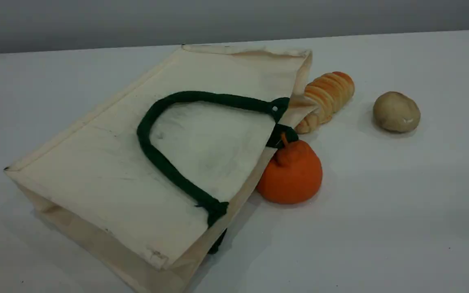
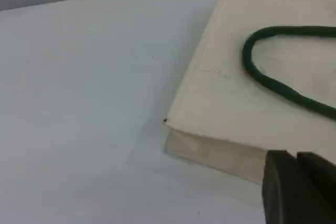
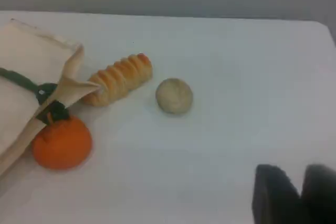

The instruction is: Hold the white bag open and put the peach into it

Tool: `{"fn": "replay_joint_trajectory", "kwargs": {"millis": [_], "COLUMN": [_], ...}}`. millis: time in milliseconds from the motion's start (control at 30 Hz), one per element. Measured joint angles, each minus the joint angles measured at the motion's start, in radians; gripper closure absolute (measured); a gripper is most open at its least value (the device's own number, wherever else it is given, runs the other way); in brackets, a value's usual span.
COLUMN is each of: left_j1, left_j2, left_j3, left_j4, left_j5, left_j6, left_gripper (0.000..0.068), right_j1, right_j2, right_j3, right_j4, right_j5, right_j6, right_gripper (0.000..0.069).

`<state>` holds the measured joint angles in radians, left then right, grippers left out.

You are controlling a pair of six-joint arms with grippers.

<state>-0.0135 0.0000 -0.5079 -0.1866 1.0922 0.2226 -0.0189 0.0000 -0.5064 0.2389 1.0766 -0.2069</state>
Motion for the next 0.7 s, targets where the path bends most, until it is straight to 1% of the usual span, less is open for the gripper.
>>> {"fn": "replay_joint_trajectory", "kwargs": {"millis": [700], "left_j1": [0.0], "left_j2": [0.0], "left_j3": [0.0], "left_j4": [0.0], "left_j5": [0.0], "left_j6": [0.0], "left_gripper": [0.0585], "right_j1": [-0.001], "right_j2": [0.0], "right_j3": [0.0], "right_j4": [0.0], "right_j5": [0.0], "right_j6": [0.0], "right_gripper": [0.0572]}}
